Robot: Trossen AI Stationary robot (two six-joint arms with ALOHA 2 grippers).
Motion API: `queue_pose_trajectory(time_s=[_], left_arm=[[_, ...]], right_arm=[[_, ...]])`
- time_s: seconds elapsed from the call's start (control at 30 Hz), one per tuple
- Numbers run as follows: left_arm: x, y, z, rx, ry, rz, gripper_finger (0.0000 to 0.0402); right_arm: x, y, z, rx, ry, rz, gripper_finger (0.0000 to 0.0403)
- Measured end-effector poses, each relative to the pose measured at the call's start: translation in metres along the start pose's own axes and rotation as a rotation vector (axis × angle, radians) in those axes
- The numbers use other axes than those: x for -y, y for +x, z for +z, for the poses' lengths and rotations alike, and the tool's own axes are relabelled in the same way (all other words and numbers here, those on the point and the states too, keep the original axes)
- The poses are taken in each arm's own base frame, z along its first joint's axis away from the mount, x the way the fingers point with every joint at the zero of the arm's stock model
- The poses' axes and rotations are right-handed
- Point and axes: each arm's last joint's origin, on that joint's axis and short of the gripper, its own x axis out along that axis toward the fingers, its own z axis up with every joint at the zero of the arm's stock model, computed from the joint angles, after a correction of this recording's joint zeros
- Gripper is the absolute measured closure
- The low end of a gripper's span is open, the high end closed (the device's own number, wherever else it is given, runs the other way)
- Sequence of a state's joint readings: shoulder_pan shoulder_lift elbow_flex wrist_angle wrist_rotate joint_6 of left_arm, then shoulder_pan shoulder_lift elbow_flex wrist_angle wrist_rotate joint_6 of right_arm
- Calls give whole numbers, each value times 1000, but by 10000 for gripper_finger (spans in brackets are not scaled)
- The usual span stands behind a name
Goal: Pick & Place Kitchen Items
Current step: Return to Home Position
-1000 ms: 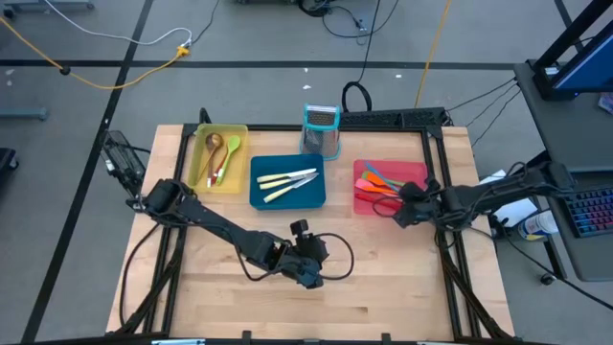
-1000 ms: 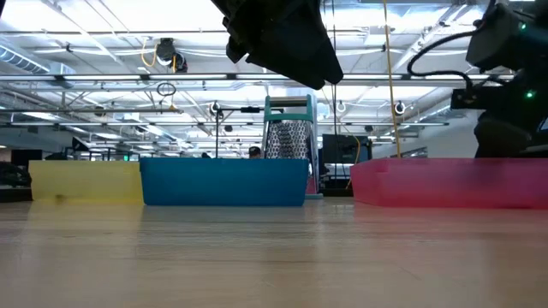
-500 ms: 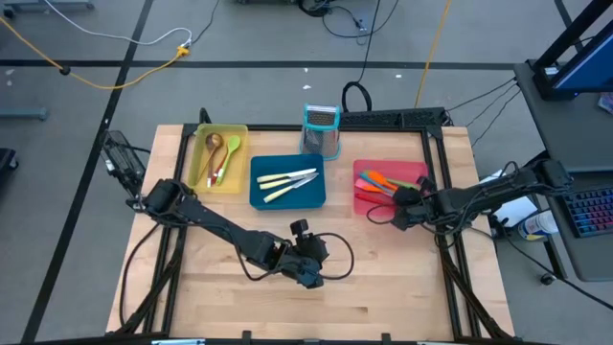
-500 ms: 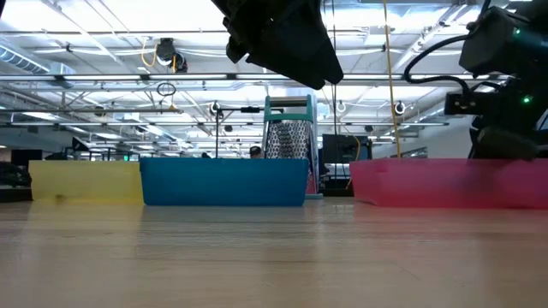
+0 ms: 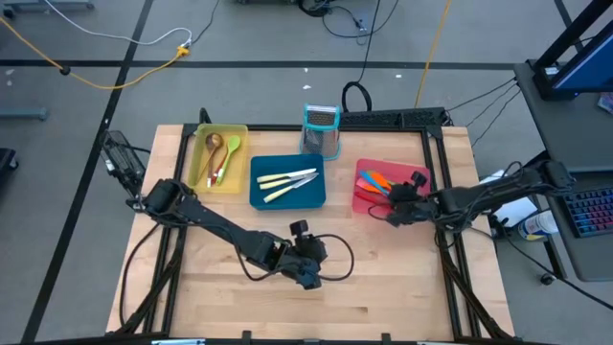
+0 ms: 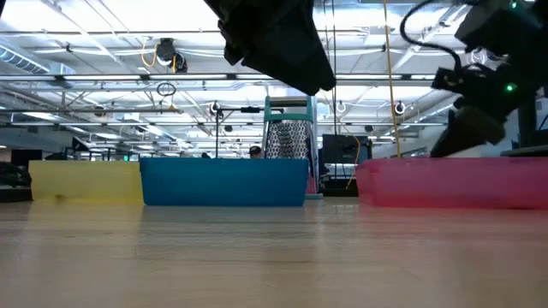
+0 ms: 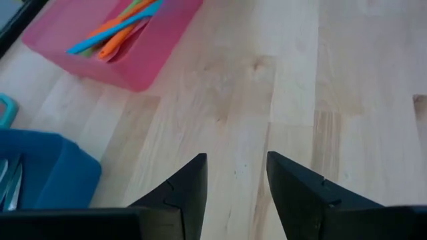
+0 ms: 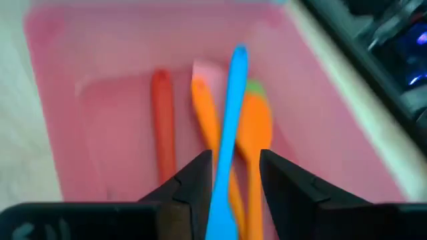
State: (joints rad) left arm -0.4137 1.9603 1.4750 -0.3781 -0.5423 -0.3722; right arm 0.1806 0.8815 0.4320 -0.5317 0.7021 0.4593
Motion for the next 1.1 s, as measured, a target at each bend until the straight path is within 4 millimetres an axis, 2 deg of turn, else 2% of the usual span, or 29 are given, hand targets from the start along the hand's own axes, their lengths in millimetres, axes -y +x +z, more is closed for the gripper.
queue_pose_trajectory(time_s=[0.13,0.23,0.37,0.5,0.73,0.93,1.0,1.1], left_arm=[[-3,-8,4,-2,-54,-17,245],[-7,-26,12,7,-70,-60,245],[-14,-58,24,64,-96,-81,245],[-25,-97,38,153,-119,-91,245],[-47,-152,41,187,-89,-73,245],[-69,-188,28,90,29,-93,245],[-74,-196,21,23,6,-128,245],[-79,-201,13,-39,-17,-115,245]], right_arm=[[-1,-6,14,140,0,29,288],[-3,-12,28,270,8,81,287],[-5,-24,50,464,42,219,288],[-7,-34,61,596,21,380,288],[-7,-36,62,634,-106,382,287],[-9,-32,59,567,39,432,287],[-10,-30,57,554,98,449,287],[-11,-24,49,521,93,445,287]])
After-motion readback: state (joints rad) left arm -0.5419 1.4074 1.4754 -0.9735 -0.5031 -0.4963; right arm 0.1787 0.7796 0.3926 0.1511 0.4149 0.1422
